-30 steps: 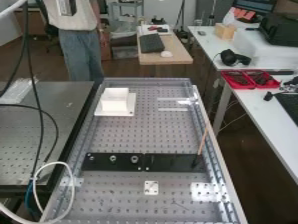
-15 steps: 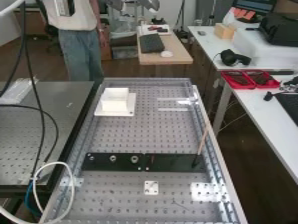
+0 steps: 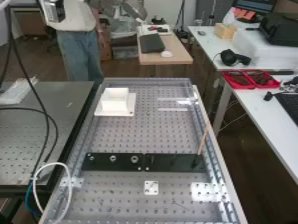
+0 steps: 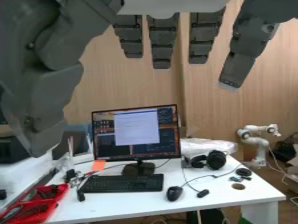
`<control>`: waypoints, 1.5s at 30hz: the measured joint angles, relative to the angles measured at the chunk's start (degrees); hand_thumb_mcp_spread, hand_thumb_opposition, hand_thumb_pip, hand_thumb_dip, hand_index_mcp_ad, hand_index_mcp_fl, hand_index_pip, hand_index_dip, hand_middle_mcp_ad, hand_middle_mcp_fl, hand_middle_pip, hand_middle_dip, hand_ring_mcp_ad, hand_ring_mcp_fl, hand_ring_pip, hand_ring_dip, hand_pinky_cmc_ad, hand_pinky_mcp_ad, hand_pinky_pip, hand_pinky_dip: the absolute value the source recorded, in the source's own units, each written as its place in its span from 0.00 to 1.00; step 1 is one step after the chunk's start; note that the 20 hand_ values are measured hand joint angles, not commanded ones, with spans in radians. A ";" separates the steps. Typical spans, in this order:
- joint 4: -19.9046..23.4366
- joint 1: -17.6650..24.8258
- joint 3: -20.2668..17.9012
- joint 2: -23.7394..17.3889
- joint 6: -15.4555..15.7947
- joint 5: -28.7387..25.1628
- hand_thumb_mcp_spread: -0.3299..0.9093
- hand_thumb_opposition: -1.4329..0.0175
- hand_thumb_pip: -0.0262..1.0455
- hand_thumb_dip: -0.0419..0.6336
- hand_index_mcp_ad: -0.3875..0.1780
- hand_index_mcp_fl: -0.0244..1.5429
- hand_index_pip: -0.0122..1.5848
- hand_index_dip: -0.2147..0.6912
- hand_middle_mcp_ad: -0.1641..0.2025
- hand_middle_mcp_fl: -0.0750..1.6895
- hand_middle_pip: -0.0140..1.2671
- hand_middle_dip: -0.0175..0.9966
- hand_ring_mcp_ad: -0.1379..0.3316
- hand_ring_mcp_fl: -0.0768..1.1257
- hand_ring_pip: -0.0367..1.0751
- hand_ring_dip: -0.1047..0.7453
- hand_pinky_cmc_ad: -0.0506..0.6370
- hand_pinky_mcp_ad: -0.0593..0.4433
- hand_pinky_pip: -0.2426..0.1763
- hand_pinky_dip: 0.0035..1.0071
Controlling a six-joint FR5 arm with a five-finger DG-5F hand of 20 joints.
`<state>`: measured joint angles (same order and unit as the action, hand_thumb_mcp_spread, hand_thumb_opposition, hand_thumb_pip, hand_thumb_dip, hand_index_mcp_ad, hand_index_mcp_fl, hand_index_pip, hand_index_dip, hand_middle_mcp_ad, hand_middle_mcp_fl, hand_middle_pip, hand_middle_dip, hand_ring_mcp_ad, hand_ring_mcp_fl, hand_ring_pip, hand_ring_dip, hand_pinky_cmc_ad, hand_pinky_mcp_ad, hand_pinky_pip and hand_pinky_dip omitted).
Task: Grab the larger nut and place it in the white container
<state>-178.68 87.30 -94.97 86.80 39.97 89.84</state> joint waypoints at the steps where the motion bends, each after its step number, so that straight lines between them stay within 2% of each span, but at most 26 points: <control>1: 0.04 -0.26 -0.34 -0.09 0.04 -0.05 0.44 0.45 0.53 0.23 0.65 0.04 0.07 0.22 0.65 0.06 0.11 0.25 0.69 0.07 0.10 0.31 0.65 0.81 0.35 0.68; 7: 0.76 -1.41 -2.32 -0.18 0.32 -0.02 0.44 0.44 0.54 0.25 0.64 0.04 0.07 0.22 0.65 0.07 0.11 0.25 0.70 0.07 0.10 0.31 0.64 0.80 0.35 0.68; 13: 5.49 -3.53 -7.91 -0.28 -1.06 0.05 0.43 0.43 0.55 0.25 0.64 0.04 0.07 0.19 0.64 0.08 0.11 0.25 0.70 0.07 0.11 0.32 0.65 0.81 0.35 0.69; 16: 7.87 -4.94 -10.57 -0.08 -1.79 0.19 0.43 0.43 0.62 0.27 0.64 0.04 0.08 0.17 0.65 0.08 0.11 0.25 0.70 0.07 0.11 0.32 0.65 0.81 0.35 0.69; 20: 10.83 -6.61 -13.36 0.37 -1.54 0.85 0.43 0.42 0.62 0.28 0.64 0.05 0.11 0.16 0.65 0.08 0.11 0.25 0.70 0.07 0.11 0.32 0.65 0.80 0.35 0.69; 23: 13.15 -7.96 -15.40 0.95 -1.12 1.51 0.43 0.41 0.63 0.30 0.64 0.05 0.15 0.12 0.65 0.08 0.11 0.25 0.71 0.07 0.11 0.32 0.65 0.81 0.35 0.69; 25: 14.97 -9.01 -16.91 1.61 -0.95 1.88 0.43 0.41 0.69 0.30 0.64 0.04 0.19 0.12 0.65 0.08 0.11 0.25 0.71 0.07 0.11 0.32 0.65 0.80 0.35 0.69; 33: 21.41 -11.20 -21.36 4.30 0.39 2.56 0.43 0.40 0.70 0.32 0.61 0.05 0.36 0.09 0.65 0.08 0.11 0.25 0.71 0.06 0.13 0.32 0.65 0.81 0.35 0.69; 45: 25.57 -13.53 -23.92 10.98 0.60 3.56 0.45 0.38 0.70 0.32 0.49 0.03 0.63 0.08 0.65 0.07 0.11 0.25 0.71 0.07 0.13 0.32 0.65 0.80 0.35 0.68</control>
<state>-153.10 73.77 -118.88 97.77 40.57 93.40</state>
